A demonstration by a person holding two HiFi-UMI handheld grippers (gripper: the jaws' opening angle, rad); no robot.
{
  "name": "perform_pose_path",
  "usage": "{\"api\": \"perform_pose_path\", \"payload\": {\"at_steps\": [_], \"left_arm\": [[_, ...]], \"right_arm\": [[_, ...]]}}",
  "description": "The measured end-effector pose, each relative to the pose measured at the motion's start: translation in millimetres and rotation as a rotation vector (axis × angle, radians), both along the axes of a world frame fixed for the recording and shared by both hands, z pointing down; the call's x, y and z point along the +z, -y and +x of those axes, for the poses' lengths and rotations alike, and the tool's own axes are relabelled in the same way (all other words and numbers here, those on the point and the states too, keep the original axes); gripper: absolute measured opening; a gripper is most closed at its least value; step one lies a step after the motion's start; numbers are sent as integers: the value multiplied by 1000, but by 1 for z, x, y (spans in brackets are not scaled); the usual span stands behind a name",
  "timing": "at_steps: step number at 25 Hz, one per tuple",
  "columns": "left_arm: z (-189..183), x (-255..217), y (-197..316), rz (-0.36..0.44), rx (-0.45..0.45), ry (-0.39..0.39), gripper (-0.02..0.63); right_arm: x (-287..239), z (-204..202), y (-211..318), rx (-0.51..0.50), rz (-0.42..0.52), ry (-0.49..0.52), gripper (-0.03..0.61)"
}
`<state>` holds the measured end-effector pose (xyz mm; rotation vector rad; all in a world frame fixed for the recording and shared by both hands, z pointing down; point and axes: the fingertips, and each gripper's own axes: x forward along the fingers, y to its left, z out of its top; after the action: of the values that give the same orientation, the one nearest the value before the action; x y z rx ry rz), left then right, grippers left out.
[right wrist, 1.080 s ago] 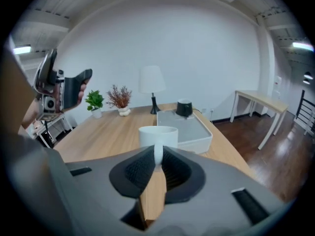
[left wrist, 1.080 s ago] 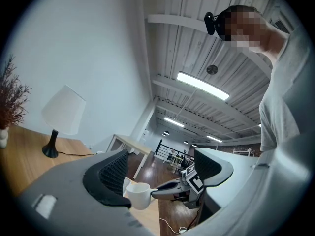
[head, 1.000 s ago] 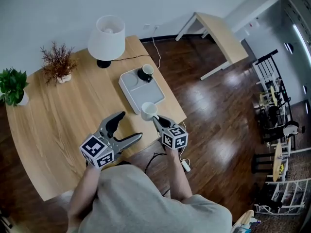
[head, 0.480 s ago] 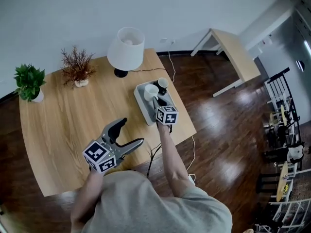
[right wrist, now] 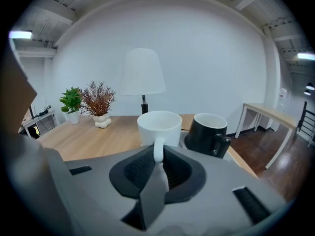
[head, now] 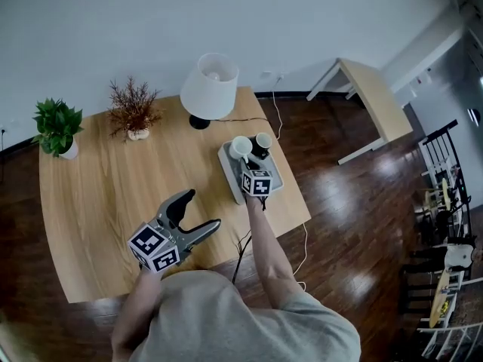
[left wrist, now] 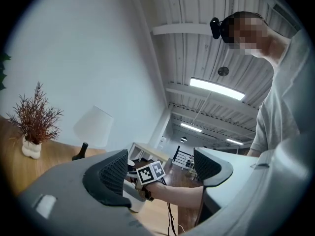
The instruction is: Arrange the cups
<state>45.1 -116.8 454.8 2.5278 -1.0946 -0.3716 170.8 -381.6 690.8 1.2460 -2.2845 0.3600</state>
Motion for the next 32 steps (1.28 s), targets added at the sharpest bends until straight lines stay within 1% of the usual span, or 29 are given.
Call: {"api": "perform_pose_path", "payload": {"at_steps": [1, 4, 6, 8, 10, 11, 12, 14, 17, 19, 22, 27, 29, 32], "left_arm": [[-2, 0, 0, 0, -2, -3, 417], [-5, -2, -1, 4, -5, -7, 417], [-6, -3, -1, 8, -5, -8, 417], [-10, -5, -2, 11, -6, -13, 417], [-17, -7, -4, 17, -11, -19, 417], [-22, -9, -5, 20, -17, -25, 417], [-27, -11, -5, 22, -25, -34, 417], [-40, -17, -6, 29, -46, -56, 417], [-61, -29, -10, 52, -83, -79, 417], [-74, -36, -13, 67, -110, -90, 417], [-95, -48, -20, 89, -153, -109, 417], [-129, -73, -35, 143, -221, -126, 417], [-140, -84, -41, 170, -243, -125, 417], [-150, -94, -45, 196, -262, -117, 417]], "right_arm": [[1, 0, 0, -1, -12, 6, 51], [8, 7, -6, 35, -58, 13, 109], [10, 15, -20, 62, -88, 42, 109], [6, 20, -43, 77, -116, 106, 109], [-10, 17, -73, 70, -126, 196, 103], [-22, 10, -90, 47, -121, 246, 73], [-36, -1, -107, 2, -109, 296, 60], [-69, -35, -141, -135, -76, 378, 57], [-118, -89, -190, -345, -19, 449, 57], [-152, -117, -213, -435, 29, 490, 57], [-200, -147, -234, -520, 110, 549, 57], [-262, -188, -268, -665, 236, 591, 55], [-281, -201, -279, -705, 285, 598, 57], [-300, -217, -287, -741, 340, 583, 57]]}}
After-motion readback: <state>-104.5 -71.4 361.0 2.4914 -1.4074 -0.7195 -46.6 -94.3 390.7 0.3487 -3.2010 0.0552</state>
